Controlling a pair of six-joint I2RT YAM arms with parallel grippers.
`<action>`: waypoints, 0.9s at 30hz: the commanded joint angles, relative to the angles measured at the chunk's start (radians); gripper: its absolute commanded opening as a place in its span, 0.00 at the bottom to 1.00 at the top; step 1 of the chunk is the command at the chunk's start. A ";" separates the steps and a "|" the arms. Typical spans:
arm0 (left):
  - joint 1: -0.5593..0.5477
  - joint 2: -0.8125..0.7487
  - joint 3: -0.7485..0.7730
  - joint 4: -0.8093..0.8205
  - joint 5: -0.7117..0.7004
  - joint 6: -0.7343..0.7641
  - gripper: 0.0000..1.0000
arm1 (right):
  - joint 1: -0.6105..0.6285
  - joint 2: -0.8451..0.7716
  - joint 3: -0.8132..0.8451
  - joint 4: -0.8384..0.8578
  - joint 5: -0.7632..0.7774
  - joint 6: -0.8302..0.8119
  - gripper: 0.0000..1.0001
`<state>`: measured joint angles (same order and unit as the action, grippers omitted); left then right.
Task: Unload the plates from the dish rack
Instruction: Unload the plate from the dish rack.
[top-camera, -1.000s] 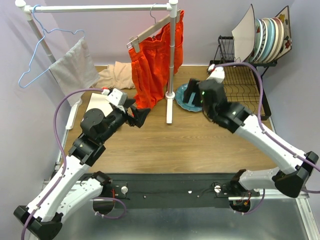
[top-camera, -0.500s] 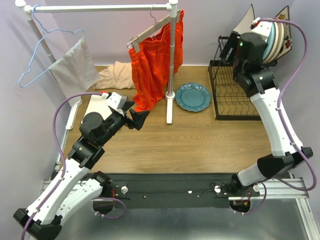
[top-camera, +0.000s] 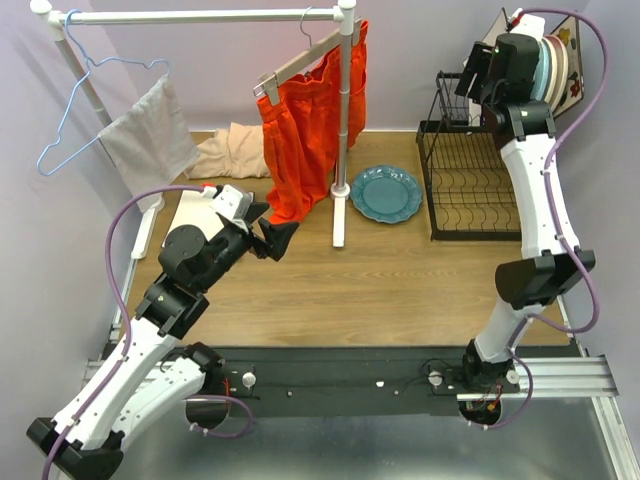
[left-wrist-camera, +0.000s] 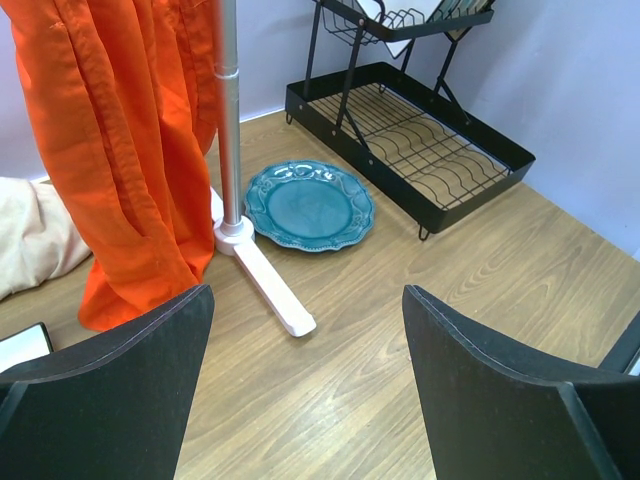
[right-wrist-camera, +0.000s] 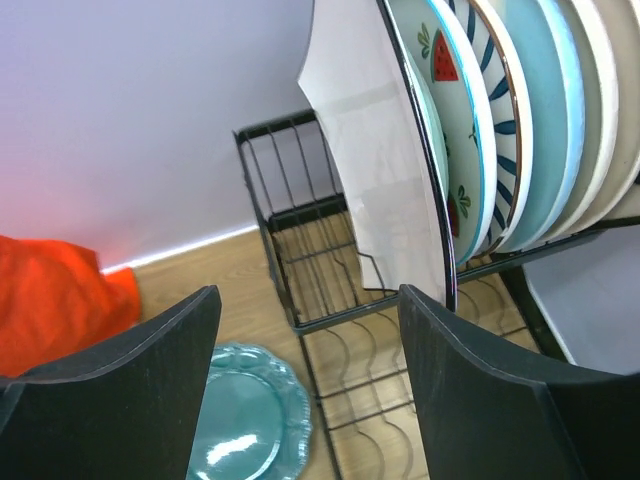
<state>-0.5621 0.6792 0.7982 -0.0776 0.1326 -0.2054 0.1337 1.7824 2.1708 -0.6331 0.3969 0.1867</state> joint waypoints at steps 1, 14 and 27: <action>0.007 -0.015 -0.013 0.007 0.004 0.012 0.86 | -0.019 0.058 0.104 -0.028 0.051 -0.093 0.79; 0.007 -0.003 -0.010 0.007 0.001 0.014 0.86 | -0.065 0.112 0.185 0.010 0.025 -0.141 0.77; 0.007 -0.004 -0.010 0.007 -0.007 0.015 0.86 | -0.098 0.209 0.216 0.029 -0.026 -0.171 0.70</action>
<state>-0.5621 0.6788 0.7956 -0.0776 0.1326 -0.2054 0.0452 1.9484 2.3512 -0.6300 0.4038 0.0479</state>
